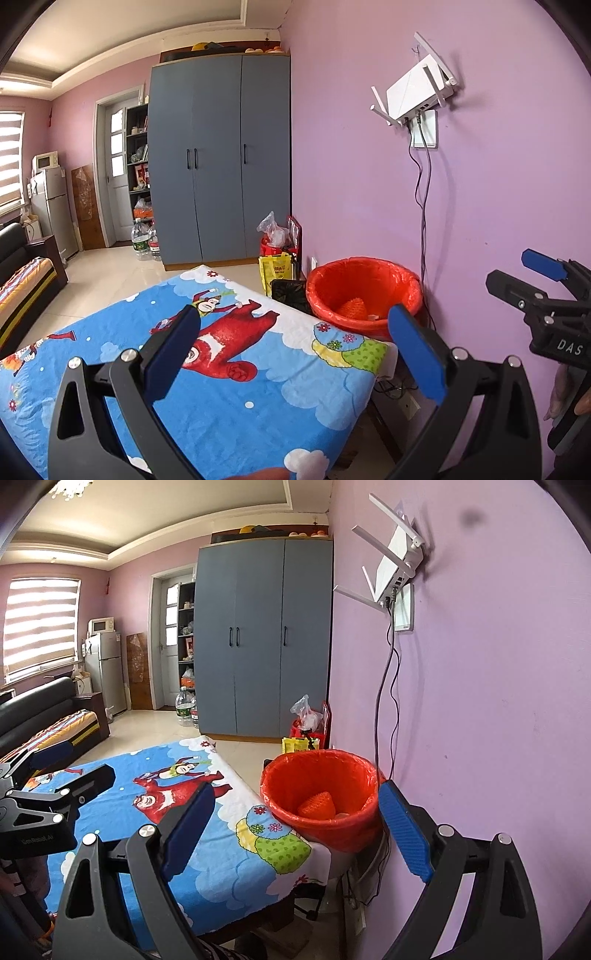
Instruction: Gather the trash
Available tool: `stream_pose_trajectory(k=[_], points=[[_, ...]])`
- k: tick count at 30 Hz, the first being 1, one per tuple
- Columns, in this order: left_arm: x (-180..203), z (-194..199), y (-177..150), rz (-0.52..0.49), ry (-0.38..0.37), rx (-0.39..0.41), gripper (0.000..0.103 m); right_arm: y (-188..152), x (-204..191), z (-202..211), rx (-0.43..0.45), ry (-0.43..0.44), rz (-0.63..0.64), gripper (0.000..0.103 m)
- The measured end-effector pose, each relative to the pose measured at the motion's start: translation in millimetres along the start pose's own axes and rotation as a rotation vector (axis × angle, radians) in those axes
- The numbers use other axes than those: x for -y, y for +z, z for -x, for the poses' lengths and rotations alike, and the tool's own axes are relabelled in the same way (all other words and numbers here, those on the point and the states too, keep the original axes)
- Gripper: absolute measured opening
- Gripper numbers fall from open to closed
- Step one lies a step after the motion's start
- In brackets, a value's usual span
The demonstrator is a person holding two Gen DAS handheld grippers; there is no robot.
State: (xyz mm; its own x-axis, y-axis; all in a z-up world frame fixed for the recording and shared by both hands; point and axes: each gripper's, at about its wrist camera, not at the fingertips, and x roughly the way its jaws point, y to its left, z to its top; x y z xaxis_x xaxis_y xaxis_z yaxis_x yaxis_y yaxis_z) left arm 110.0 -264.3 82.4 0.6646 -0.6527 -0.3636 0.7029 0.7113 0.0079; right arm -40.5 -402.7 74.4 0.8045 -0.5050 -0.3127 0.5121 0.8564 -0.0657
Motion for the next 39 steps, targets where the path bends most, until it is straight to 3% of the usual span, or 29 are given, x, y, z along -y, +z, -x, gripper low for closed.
stream_pose_trajectory(k=[39], points=[[5.8,2.5,1.0,0.001,-0.006,0.008,0.099,-3.6,5.1,-2.3,-0.004,0.004,-0.011,0.085]])
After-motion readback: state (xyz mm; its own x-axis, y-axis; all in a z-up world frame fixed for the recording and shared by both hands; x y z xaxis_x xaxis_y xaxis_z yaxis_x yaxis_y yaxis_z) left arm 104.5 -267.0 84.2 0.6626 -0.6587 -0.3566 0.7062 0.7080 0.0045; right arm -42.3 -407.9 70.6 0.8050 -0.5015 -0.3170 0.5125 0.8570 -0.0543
